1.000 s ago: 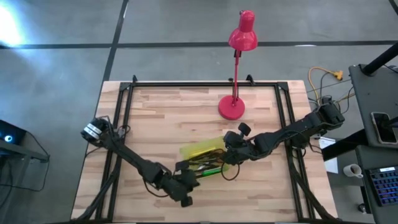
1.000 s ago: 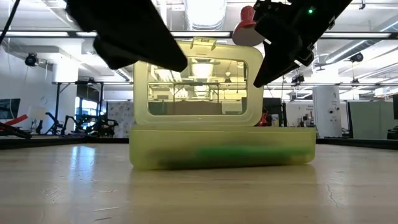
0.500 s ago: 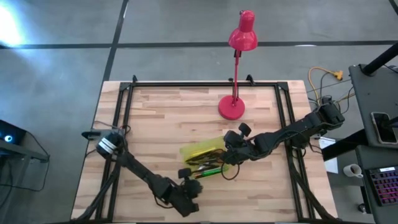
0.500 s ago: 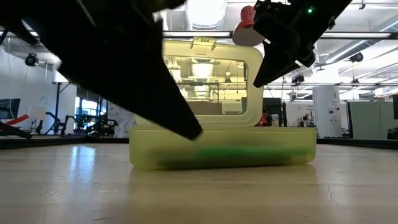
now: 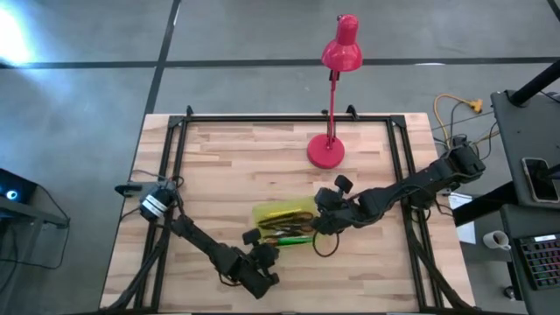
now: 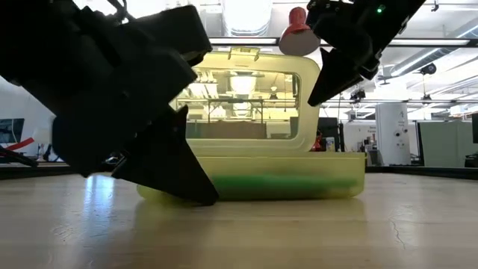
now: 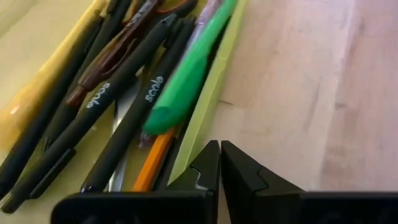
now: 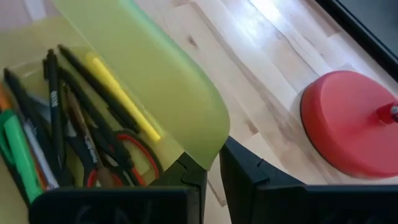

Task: Pick & place school supplies into a supply box
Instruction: Close the yellow supply box

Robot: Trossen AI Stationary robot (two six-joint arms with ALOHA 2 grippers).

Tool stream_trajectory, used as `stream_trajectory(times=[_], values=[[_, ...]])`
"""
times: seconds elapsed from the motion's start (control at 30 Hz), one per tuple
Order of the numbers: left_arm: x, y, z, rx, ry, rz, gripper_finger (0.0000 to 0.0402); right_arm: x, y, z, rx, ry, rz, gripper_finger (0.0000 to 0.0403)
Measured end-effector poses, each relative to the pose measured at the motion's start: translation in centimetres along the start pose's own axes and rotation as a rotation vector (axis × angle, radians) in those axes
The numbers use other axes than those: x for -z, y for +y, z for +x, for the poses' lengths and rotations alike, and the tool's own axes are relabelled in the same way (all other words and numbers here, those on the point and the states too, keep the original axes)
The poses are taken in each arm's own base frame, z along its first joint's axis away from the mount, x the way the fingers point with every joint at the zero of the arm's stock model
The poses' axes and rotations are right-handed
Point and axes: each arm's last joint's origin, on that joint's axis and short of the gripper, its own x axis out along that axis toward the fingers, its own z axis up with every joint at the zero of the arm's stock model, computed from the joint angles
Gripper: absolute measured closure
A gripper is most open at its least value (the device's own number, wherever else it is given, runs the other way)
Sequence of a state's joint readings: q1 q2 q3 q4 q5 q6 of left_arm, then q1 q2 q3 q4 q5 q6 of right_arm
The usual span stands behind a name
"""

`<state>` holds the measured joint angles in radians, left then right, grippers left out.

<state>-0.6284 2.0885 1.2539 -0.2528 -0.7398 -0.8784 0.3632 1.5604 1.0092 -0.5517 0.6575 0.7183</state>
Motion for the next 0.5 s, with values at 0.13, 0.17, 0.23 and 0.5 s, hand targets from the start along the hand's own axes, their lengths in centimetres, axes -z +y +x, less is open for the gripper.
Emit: stream_trajectory(times=[0.13,0.17,0.23,0.5], values=[[0.0,0.4,0.1,-0.015,-0.001,-0.005,0.0402,0.2,0.3,-0.3,-0.008,-0.001,-0.035,0.0374],[0.0,0.5,0.1,-0.019,-0.003,-0.003,0.0402,0.3,0.3,-0.3,-0.011,-0.001,-0.038,0.0374],[-0.2,0.5,0.0,-0.027,-0.01,-0.003,0.0402,0.4,0.5,-0.5,-0.016,-0.002,-0.044,0.0374],[-0.6,1.0,0.3,-0.047,-0.018,-0.01,0.0402,1.0,1.2,-1.1,-0.043,-0.006,-0.07,0.0374]])
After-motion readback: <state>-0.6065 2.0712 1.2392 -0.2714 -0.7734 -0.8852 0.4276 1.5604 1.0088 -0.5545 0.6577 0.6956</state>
